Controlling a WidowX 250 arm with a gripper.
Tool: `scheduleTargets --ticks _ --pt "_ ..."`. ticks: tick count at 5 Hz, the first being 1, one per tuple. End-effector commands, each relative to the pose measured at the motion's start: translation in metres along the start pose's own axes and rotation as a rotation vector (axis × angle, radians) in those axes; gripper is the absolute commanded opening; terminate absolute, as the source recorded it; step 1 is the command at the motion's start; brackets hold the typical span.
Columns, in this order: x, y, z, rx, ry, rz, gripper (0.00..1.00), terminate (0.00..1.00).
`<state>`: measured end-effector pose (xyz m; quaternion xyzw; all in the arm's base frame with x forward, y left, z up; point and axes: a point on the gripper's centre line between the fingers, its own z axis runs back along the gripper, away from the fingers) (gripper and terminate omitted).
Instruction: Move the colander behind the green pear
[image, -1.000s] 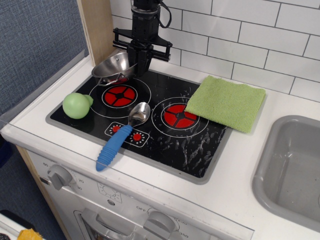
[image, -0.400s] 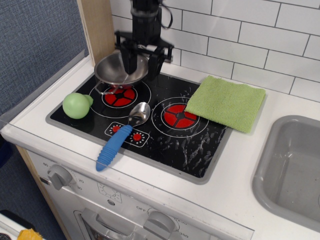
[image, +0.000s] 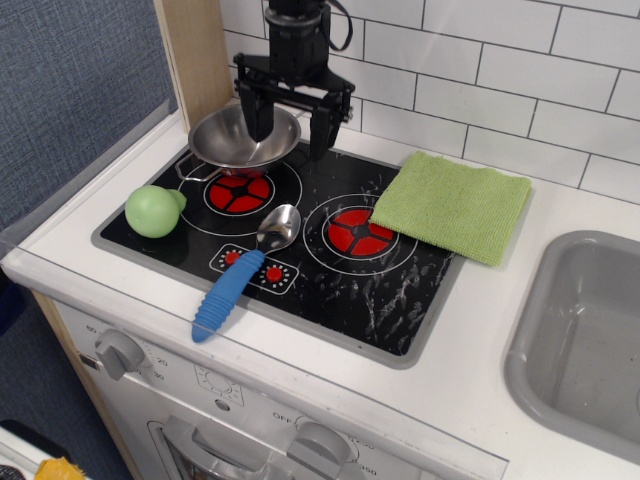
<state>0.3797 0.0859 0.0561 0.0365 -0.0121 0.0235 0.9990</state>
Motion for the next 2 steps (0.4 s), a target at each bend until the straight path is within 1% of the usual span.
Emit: scheduleTargets --ticks 1,2 --pt "-0.0007 0.0035 0.0293 0.059 -0.095 -0.025 1.0 0.0" --pt "-0.0007 0.0035 0.0293 0.059 -0.095 -0.025 1.0 1.0"
